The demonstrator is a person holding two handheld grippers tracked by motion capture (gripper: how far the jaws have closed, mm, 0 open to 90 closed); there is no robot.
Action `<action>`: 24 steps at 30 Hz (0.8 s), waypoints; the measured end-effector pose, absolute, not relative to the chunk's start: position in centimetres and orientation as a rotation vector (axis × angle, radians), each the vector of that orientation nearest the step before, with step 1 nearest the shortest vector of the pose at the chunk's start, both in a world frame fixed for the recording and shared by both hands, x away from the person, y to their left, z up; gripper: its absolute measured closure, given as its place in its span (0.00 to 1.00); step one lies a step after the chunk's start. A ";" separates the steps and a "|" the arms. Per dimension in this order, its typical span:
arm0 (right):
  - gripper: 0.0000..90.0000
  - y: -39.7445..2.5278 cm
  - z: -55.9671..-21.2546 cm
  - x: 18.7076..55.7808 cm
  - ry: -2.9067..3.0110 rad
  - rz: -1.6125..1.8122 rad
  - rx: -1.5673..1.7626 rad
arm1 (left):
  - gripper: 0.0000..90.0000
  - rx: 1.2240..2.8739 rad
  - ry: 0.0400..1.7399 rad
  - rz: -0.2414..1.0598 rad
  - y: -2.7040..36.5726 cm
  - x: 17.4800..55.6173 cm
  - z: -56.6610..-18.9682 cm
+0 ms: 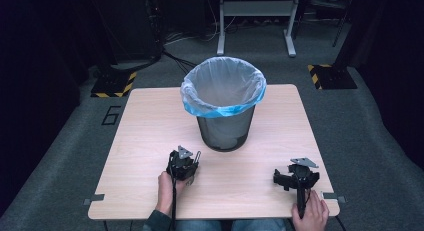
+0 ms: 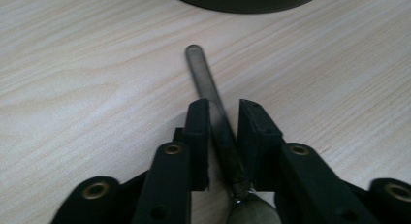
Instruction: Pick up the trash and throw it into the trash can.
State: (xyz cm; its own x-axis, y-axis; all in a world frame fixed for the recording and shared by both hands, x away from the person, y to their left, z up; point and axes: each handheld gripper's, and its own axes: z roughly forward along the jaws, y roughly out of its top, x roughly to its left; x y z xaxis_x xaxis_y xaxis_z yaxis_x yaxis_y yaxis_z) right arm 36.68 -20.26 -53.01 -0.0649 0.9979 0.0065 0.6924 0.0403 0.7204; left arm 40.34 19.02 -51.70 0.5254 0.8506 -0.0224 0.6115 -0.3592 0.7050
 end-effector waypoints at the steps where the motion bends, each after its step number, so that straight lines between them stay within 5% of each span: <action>1: 0.00 -20.2 -53.0 36.7 1.809 0.777 1.706 | 0.86 2.095 1.175 0.460 19.1 40.3 -51.8; 24: 0.00 -20.3 -53.0 36.7 1.811 0.777 1.702 | 0.88 2.042 1.144 0.470 20.8 39.5 -50.6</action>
State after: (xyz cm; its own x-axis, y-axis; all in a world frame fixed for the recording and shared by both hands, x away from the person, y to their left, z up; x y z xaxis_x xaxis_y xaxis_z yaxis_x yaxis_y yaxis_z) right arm 36.68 -20.25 -53.00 -0.0645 0.9979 0.0062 0.6924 0.0403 0.7204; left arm 39.49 20.81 -50.61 0.5362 0.8432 -0.0374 0.5736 -0.3315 0.7491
